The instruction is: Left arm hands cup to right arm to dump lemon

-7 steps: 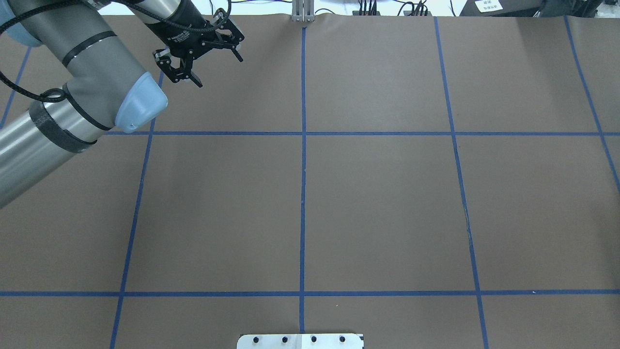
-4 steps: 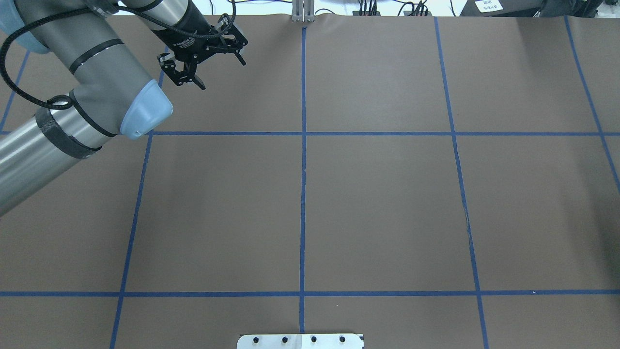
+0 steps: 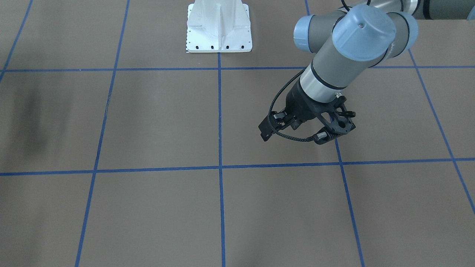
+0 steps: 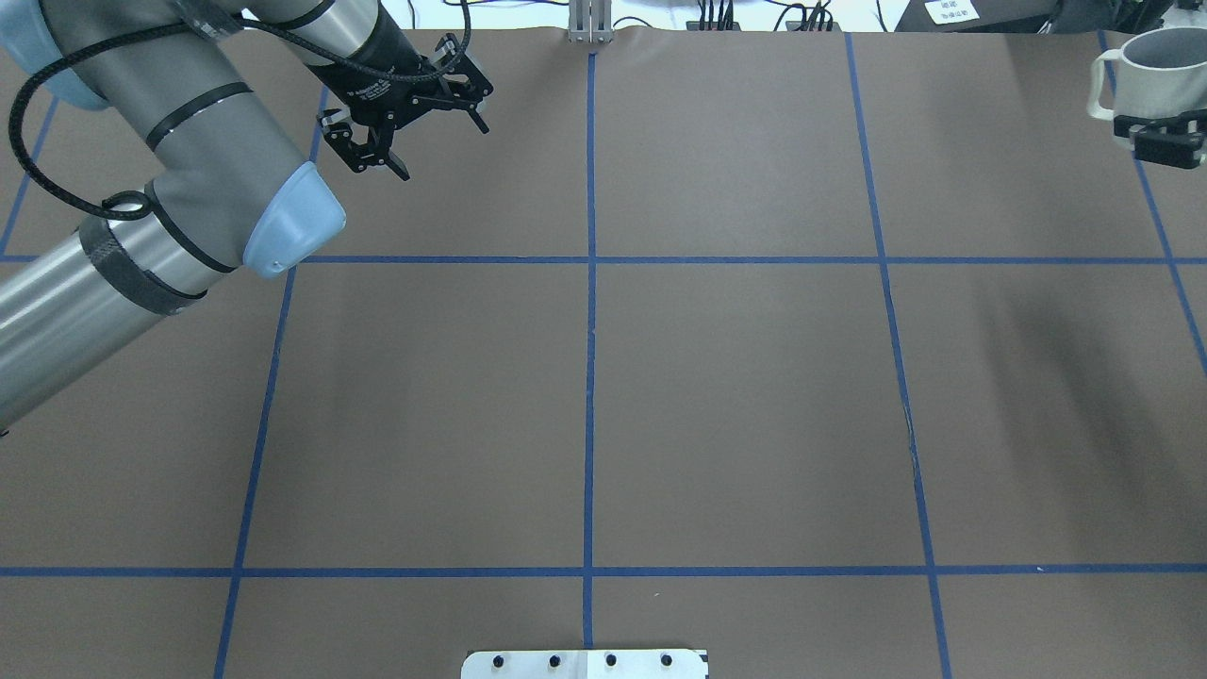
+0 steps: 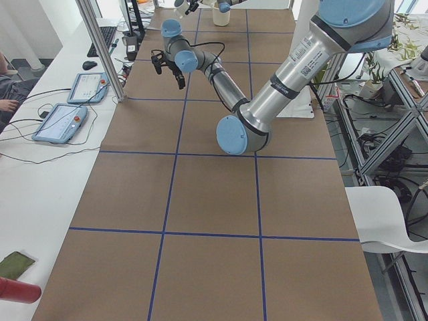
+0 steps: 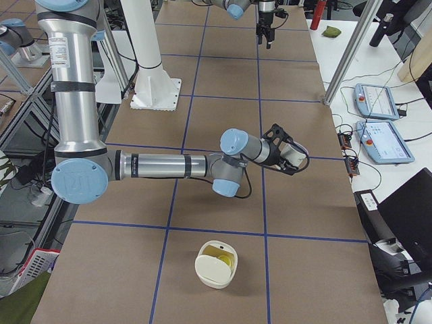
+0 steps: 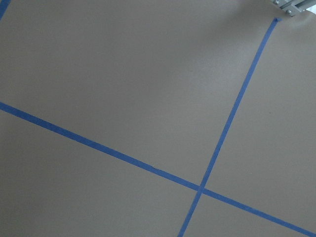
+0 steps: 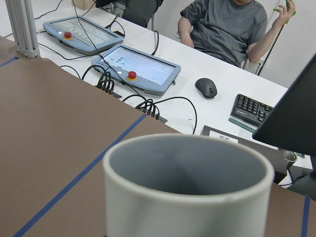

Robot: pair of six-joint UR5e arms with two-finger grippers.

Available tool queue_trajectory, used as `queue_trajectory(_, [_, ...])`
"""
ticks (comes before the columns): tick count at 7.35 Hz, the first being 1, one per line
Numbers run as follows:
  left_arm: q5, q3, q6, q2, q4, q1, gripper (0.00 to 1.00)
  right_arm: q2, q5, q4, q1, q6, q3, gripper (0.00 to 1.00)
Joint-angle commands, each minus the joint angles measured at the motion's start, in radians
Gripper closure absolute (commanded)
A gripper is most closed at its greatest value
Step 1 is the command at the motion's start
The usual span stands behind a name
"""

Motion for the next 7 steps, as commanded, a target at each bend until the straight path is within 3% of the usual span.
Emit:
queue_trajectory(1, [0.0, 0.0, 0.0, -0.002, -0.002, 0.003, 0.0, 0.06, -0.26, -0.19, -0.204, -0.041, 0.086, 0.87])
queue_trajectory(2, [0.0, 0.0, -0.003, -0.009, 0.0, 0.03, 0.0, 0.085, -0.358, -0.294, -0.286, -0.027, 0.146, 0.87])
queue_trajectory(4, [-0.003, 0.005, -0.012, -0.025, 0.0, 0.055, 0.0, 0.132, -0.452, -0.445, -0.371, 0.029, 0.255, 0.87])
queue_trajectory(6, [-0.006, 0.011, -0.02, -0.041, 0.0, 0.067, 0.0, 0.169, -0.648, -0.479, -0.504, 0.101, 0.289, 0.86])
queue_trajectory(7, [-0.009, 0.011, -0.02, -0.062, 0.0, 0.079, 0.0, 0.18, -0.705, -0.479, -0.564, 0.134, 0.306, 0.85])
